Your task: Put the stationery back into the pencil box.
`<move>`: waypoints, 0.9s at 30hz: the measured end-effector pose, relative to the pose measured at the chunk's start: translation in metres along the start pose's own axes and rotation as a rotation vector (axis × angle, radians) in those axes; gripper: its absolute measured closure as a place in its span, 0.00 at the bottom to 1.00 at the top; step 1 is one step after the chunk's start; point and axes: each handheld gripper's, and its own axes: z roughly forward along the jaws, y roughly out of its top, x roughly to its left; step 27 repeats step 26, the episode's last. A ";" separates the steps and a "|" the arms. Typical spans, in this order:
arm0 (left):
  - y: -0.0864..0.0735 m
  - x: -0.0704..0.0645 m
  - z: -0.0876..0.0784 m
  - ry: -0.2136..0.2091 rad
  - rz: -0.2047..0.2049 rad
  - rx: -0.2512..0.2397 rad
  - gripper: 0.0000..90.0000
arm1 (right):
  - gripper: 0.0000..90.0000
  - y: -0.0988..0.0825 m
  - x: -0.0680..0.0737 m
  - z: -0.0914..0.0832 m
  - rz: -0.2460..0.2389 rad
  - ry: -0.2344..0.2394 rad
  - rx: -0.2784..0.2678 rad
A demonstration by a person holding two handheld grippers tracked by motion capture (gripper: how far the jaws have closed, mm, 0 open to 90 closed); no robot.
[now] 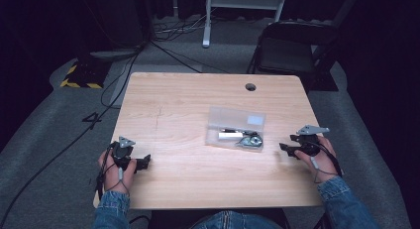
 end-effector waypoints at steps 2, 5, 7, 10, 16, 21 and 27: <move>0.000 0.000 0.000 0.000 0.000 0.000 0.00 | 0.42 -0.003 0.002 0.003 -0.003 -0.001 0.005; 0.000 0.000 0.000 0.000 0.000 0.000 0.00 | 0.42 -0.006 0.003 0.007 0.009 0.005 0.024; 0.000 0.000 0.000 0.000 0.000 0.000 0.00 | 0.42 -0.008 0.003 0.009 0.014 0.009 0.029; 0.000 0.000 0.000 0.000 0.000 0.000 0.00 | 0.36 -0.011 0.003 0.012 0.031 0.038 0.012; 0.000 0.000 0.000 0.000 0.000 0.000 0.00 | 0.24 -0.016 0.001 0.017 0.011 0.049 -0.029; 0.000 0.000 0.000 0.000 0.000 0.000 0.00 | 0.17 -0.013 0.004 0.020 0.004 0.054 -0.017; 0.000 0.000 0.000 0.000 0.000 0.000 0.00 | 0.16 -0.012 0.004 0.021 0.007 0.052 -0.017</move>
